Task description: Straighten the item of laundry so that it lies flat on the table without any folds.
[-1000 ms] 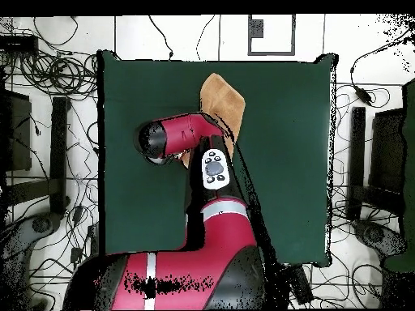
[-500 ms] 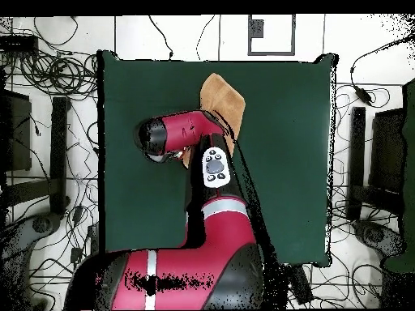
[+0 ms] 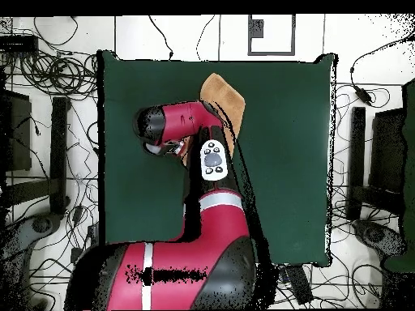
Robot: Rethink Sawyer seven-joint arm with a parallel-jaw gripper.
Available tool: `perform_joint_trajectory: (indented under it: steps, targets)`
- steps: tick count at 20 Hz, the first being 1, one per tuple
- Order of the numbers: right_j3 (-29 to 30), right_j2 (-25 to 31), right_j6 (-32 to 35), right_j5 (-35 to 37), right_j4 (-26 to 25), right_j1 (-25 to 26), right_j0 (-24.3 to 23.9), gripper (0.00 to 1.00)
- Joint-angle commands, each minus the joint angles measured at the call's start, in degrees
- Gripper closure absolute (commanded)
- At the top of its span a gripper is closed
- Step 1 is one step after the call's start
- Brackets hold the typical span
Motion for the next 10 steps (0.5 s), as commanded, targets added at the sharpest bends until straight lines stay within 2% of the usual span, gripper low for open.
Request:
perform_joint_trajectory:
  steps: [1, 5, 10]
  targets:
    - [-13.4, 4.7, 18.5, -10.0, 6.8, 12.5, 5.1, 1.0]
    - [-16.8, 3.8, 23.9, -9.6, 10.0, 14.4, 6.0, 1.0]
    - [-16.5, 3.9, 26.6, -10.6, 13.6, 14.8, 6.3, 1.0]
